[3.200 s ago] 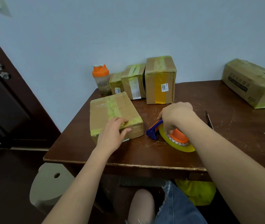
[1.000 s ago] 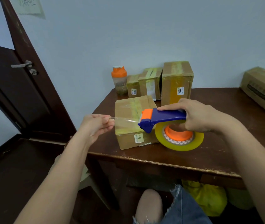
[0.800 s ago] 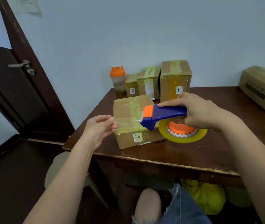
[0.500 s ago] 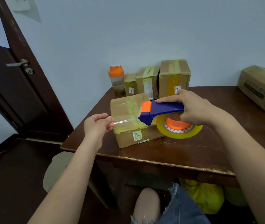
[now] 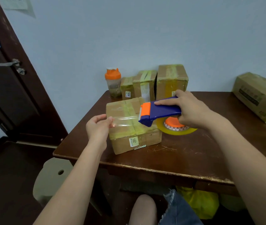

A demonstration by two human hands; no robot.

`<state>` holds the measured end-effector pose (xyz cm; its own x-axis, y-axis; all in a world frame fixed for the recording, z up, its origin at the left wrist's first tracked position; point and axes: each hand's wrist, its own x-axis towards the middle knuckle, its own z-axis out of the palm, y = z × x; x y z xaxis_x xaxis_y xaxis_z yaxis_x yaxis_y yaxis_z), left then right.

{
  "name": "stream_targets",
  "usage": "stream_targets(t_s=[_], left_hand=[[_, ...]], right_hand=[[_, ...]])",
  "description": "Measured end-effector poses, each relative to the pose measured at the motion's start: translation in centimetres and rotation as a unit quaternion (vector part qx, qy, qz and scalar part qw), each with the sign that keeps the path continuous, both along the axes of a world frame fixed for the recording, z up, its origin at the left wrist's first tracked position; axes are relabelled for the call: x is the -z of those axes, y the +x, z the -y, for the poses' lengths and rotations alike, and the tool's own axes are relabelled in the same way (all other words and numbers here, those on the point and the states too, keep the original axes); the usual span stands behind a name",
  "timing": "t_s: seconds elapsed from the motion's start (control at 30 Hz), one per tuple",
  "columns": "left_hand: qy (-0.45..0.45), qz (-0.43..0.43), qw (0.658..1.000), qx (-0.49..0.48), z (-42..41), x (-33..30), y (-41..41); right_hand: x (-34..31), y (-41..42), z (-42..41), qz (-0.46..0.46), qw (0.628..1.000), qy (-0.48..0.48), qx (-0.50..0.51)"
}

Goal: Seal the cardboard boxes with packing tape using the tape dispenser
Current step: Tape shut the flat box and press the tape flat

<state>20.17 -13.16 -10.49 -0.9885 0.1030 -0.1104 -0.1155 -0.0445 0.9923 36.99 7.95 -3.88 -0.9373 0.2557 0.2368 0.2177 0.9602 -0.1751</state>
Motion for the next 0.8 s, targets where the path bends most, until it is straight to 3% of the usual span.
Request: stream_targets(t_s=[0.1,0.33,0.63,0.8], left_hand=[[-0.021,0.002,1.000,0.000,0.2,0.3,-0.3],[-0.075,-0.014,0.997,-0.006,1.9,0.1,-1.5],[-0.050,-0.059,0.993,-0.093,4.1,-1.0,-0.8],[-0.028,-0.055,0.994,-0.091,3.9,-0.1,-0.4]], right_hand=[[0.5,0.0,0.0,-0.003,0.999,-0.034,-0.012],[0.3,-1.0,2.4,0.016,0.998,-0.015,-0.063],[-0.2,-0.2,1.8,0.037,0.996,-0.033,-0.075],[0.5,0.8,1.2,0.048,0.998,0.006,-0.049]])
